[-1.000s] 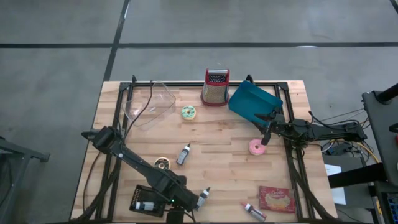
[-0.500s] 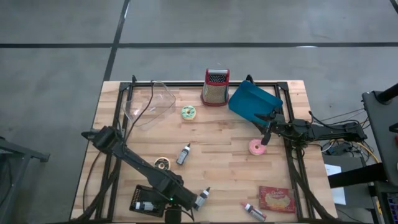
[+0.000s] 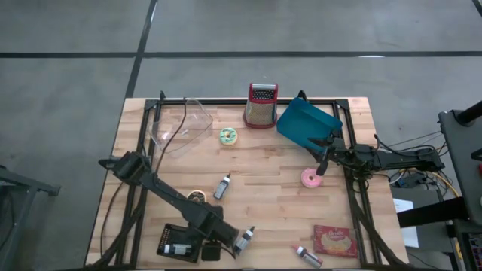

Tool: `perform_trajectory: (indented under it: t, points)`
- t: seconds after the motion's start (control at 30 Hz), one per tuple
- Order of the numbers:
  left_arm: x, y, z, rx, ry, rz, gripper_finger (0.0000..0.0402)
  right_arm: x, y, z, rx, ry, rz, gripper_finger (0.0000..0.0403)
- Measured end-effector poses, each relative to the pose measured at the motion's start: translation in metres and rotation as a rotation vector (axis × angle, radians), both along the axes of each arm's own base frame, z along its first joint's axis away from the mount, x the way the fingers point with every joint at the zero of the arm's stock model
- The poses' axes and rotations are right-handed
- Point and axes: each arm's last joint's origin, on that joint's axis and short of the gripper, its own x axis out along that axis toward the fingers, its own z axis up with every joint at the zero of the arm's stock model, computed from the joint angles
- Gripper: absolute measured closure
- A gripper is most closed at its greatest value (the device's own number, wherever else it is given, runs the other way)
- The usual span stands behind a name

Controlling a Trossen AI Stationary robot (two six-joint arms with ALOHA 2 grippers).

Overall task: Pick & Place Food Item
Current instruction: Put the left pink food coloring bottle into the black bin

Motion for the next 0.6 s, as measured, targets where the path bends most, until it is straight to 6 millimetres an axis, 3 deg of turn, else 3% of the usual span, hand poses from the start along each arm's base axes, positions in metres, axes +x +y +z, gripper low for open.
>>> perform_trajectory:
  t: [0.6]
  points:
    - [-0.009,0.006,-0.028,-0.002,0.002,0.000,0.0154,0.000,0.000,0.000,0.000,-0.001,0.000,0.0239]
